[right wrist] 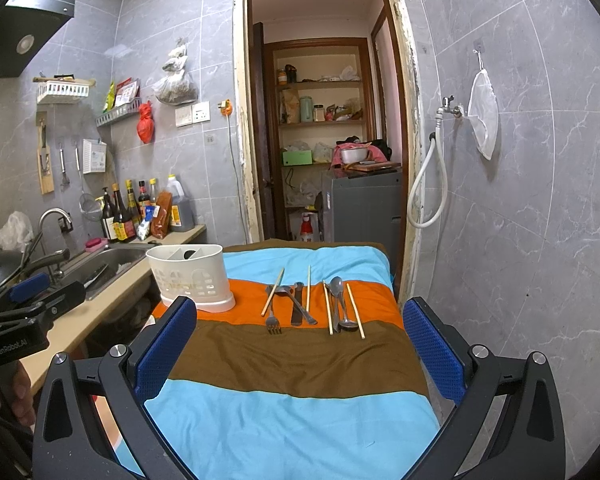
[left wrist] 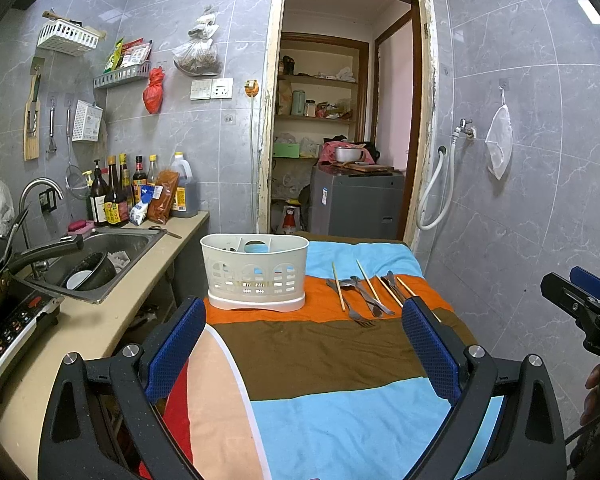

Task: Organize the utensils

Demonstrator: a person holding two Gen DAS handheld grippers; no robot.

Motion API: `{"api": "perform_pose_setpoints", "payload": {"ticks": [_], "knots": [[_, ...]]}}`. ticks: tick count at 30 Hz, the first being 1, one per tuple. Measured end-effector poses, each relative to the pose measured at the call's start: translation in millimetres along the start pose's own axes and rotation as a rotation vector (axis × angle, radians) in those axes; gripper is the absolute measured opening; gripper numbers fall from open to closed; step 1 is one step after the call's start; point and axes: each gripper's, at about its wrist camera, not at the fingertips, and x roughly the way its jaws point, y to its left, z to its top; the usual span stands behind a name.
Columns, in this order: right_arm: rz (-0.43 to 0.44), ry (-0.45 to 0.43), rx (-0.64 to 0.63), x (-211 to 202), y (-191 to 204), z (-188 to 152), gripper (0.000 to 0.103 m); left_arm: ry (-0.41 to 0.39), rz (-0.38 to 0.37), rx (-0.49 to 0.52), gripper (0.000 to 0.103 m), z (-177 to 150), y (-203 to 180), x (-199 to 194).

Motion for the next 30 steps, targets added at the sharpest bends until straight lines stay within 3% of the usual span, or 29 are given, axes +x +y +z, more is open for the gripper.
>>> {"api": "perform_pose_setpoints", "payload": {"ticks": [25,26,30], "knots": [[0.002,0.005,0.002,3.0,4.1,-2.0,0.103,0.008,0.002,-0.005,0.096,-7.0,0.9,2.5],[0.002,0.005,0.002,3.2,4.3,-2.1,0.103,0.011,0.003,-0.007,0.096,-21.6,3.6,4.7],[0.002,0.008,0.003,2.4,3.9,-0.1,0.103,0.017,0.008,-0.008,0.096,-28.8,6.3,6.5]]}}
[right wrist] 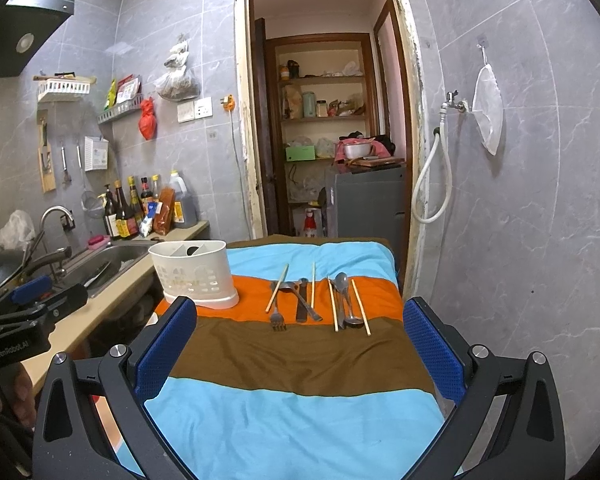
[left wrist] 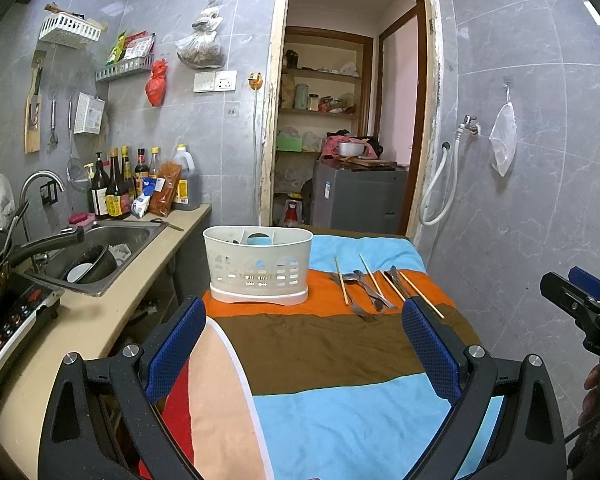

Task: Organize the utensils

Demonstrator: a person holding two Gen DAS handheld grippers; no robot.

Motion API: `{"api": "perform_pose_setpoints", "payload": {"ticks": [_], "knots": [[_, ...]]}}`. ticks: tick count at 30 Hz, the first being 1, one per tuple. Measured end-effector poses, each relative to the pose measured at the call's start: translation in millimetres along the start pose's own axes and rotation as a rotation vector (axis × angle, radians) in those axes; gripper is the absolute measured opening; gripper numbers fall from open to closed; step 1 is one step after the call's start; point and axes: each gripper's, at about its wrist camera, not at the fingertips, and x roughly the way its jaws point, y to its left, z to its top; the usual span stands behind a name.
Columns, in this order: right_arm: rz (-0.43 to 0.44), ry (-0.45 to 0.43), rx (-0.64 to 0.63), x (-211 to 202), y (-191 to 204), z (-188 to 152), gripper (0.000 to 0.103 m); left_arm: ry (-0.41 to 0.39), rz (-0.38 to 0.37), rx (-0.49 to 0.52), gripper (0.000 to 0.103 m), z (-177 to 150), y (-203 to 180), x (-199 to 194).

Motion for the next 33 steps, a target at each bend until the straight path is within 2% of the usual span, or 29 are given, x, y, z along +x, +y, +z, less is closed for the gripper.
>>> {"api": "perform_pose_setpoints", "payload": {"ticks": [18,33], "knots": [[-0.037,0.029,0.009,14.2,13.0,-6.3,0.103,0.044,-0.021,0.002,0.096,15.0,12.9,20.2],[-0.113,0.019,0.003,28.1,-5.5,20.4,0.103,0.013,-0.069,0.012,0.096,48.6,1.4,66.0]]}}
